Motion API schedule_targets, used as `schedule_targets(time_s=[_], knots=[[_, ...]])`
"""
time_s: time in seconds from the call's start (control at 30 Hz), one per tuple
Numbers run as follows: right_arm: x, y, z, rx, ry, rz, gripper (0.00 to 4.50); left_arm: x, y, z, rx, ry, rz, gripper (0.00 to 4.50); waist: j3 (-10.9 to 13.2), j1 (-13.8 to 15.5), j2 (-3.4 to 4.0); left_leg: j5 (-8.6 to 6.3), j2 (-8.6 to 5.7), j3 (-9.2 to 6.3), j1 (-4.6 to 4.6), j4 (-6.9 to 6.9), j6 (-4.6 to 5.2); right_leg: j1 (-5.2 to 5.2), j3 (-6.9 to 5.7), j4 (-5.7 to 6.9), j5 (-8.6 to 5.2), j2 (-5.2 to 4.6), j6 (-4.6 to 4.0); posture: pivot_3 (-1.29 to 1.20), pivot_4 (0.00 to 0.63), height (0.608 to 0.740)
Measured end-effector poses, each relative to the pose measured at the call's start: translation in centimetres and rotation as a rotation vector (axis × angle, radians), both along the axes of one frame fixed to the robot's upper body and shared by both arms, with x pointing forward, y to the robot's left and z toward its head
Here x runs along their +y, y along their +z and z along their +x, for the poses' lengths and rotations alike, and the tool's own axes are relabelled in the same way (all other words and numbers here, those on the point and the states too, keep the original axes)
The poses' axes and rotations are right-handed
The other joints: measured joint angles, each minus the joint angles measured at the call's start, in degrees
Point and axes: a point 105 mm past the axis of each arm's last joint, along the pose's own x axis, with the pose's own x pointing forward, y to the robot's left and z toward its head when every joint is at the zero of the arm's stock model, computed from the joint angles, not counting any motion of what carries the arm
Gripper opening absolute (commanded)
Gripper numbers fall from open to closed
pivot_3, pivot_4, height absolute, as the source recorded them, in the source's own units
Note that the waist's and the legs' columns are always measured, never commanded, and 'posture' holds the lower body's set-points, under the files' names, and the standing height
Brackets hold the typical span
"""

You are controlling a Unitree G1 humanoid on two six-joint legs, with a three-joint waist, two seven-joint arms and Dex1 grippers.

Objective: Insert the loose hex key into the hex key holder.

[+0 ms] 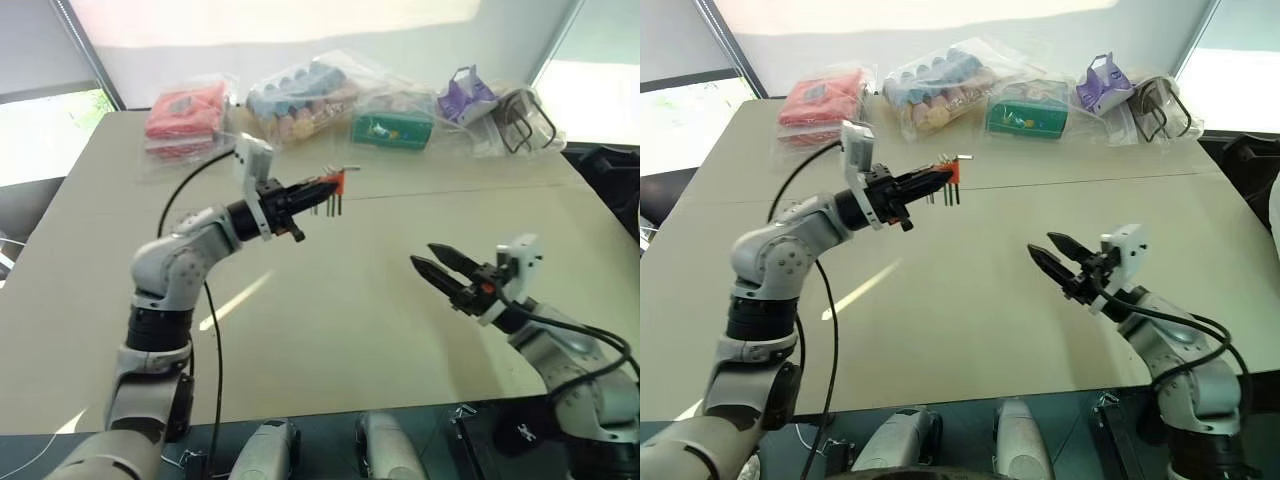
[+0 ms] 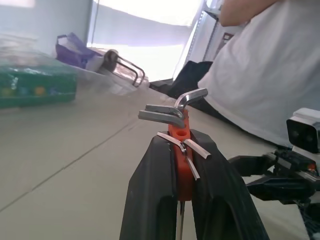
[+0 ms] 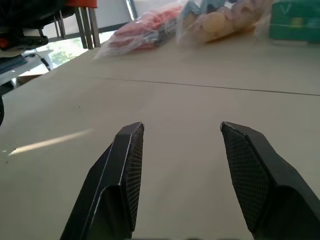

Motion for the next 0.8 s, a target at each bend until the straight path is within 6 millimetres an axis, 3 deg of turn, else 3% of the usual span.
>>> schedule_targets(time_s=[0.23,0.37,0.57,0.7,0.8], knots=[[-0.3,0.4,-0.3,-0.018,-0.04,-0.005,2.51,-5.2,-4.2,0.0,0.232,-0.118,-0.028,0.0,0.02,0.71,-0.04,-0.03,-0.03,0.01,-0.05,0.13,0.05,0.06,0.0,-0.09,0.0,-0.01,0.01,0.0,0.15,0.74],[-0.7,0.5,-0.1,-0.026,-0.082,-0.018,2.51,-7.1,-6.9,0.2,0.36,-0.14,0.011,0.0,0.02,1.16,-0.03,-0.03,-0.03,0.02,-0.04,0.13,0.06,0.07,0.0,-0.13,0.0,0.0,0.01,0.0,0.15,0.74],[-1.0,0.3,-0.4,-0.03,-0.118,-0.037,2.51,-8.3,-9.7,1.3,0.548,-0.087,0.02,0.0,0.03,1.37,-0.05,-0.04,-0.03,0.02,-0.06,0.16,0.06,0.09,0.0,-0.15,0.0,-0.01,0.01,0.0,0.15,0.74],[-1.2,0.1,-0.5,-0.032,-0.139,-0.05,2.51,-8.2,-10.6,1.8,0.635,-0.064,0.016,0.0,0.03,1.32,-0.05,-0.04,-0.03,0.02,-0.05,0.16,0.06,0.09,-0.01,-0.16,0.0,0.0,0.02,0.0,0.15,0.74],[-1.2,0.1,-0.4,-0.037,-0.144,-0.058,2.57,-8.2,-10.4,1.9,0.651,-0.064,0.014,1.35,0.03,1.33,-0.05,-0.03,-0.03,0.01,-0.05,0.15,0.06,0.09,-0.01,-0.15,0.0,0.0,0.02,0.0,0.15,0.74]])
